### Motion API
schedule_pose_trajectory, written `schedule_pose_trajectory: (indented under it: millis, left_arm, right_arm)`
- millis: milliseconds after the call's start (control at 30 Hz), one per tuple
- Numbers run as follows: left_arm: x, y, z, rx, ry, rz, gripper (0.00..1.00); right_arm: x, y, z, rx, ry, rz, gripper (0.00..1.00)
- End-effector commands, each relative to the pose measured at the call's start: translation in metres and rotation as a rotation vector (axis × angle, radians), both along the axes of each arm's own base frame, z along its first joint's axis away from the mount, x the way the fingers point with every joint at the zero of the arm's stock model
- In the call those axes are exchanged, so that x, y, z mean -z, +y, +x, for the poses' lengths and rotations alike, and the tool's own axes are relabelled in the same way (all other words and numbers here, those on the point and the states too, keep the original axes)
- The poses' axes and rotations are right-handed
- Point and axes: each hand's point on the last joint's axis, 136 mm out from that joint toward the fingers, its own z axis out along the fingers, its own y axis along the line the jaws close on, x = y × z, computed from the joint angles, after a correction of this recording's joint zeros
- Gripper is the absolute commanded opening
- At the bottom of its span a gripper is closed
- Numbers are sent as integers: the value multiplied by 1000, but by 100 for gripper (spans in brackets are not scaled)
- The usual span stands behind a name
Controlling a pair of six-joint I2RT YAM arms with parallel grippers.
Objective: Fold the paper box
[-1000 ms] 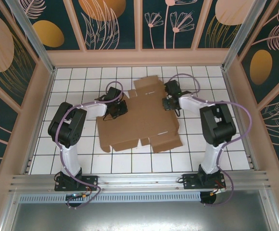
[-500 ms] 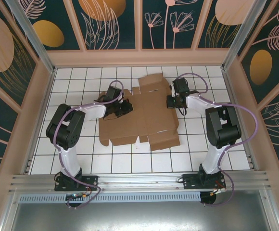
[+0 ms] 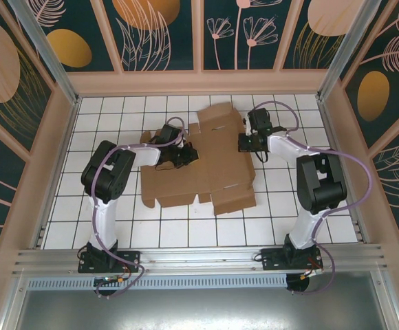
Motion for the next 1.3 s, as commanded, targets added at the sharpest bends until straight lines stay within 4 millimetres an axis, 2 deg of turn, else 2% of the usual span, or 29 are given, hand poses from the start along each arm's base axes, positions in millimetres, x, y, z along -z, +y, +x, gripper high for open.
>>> schedule_pose_trajectory:
  millis: [0,100,167,267,433,533,667,800,967,1100,1267]
  left_arm:
    - [13,5,-1,-11,26,42,0]
    - [18,9,-1,-21,30,67,0]
    - [21,10,-2,-26,38,73,0]
    - [23,10,-3,-31,43,71,0]
    - [23,13,-5,-44,46,75,0]
    - [22,15,-5,-50,47,77,0]
    - [21,18,-6,-61,47,81,0]
    - [21,22,-6,-76,52,76,0]
    - [18,26,-7,-99,56,52,0]
    - [13,24,-6,-95,52,37,0]
    - [11,21,-6,-97,57,0,0]
  right_arm:
    - [-63,32,-3,-58,-62,126,7]
    - [-85,54,-8,-85,-71,102,8]
    - [-91,70,-13,-105,-73,42,9]
    - [-88,101,-24,-156,-54,-21,9]
    - [-83,149,-35,-223,-26,29,12]
    - [-84,172,-39,-247,-15,110,22]
    - [-87,199,-43,-286,-8,199,43]
    - [-90,212,-46,-316,-3,285,58]
    - [-87,218,-49,-316,15,370,73]
    - [-85,210,-44,-291,-6,342,74]
    - [-90,209,-50,-308,7,439,75]
